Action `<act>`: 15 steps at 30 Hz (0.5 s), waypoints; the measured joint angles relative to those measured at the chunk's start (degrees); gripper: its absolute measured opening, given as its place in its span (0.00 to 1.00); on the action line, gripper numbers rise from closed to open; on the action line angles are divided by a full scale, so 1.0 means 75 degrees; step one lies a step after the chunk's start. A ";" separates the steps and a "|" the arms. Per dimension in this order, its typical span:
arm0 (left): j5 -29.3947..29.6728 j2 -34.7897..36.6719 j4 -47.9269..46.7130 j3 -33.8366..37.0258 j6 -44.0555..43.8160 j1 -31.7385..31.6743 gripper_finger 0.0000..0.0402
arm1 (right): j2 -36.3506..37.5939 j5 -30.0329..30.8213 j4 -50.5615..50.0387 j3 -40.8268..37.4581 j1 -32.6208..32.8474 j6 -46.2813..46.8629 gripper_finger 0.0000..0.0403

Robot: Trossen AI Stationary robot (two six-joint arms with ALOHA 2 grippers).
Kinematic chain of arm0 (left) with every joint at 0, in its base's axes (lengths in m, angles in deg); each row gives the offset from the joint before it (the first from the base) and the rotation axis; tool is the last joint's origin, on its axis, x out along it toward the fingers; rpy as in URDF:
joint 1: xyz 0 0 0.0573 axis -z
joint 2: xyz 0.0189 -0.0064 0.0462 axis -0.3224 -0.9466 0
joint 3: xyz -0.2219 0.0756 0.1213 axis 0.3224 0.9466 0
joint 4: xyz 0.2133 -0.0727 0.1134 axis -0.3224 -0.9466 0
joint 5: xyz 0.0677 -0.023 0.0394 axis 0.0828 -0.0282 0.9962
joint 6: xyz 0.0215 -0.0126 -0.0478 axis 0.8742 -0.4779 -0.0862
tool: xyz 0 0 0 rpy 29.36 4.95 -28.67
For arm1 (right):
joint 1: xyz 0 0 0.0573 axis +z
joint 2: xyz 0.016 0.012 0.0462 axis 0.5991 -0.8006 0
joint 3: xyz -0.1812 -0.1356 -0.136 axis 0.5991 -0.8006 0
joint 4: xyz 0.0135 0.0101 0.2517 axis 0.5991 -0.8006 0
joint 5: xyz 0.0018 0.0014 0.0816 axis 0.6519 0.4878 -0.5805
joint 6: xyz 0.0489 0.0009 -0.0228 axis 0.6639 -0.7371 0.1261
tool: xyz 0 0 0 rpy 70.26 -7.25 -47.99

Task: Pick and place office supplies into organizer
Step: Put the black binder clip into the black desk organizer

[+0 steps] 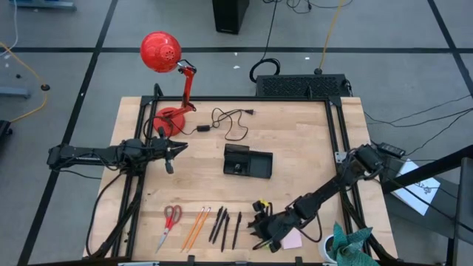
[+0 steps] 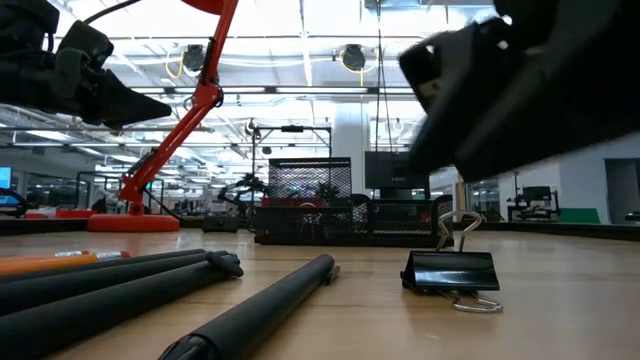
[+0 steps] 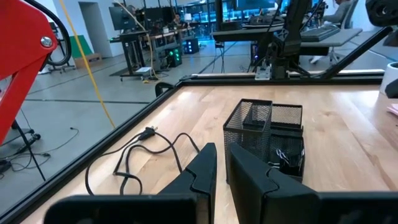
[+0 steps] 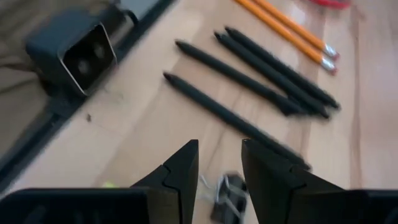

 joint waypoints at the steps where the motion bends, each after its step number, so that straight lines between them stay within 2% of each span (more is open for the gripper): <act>1: 0.0000 0.0000 0.0000 0.0000 0.0000 -0.0001 0.12 | -0.0005 0.0086 -0.0108 0.0000 0.0033 0.0022 0.29; 15: 0.0000 0.0000 0.0085 0.0000 0.0003 -0.0002 0.12 | -0.0006 0.0280 -0.0221 0.0000 0.0050 0.0381 0.29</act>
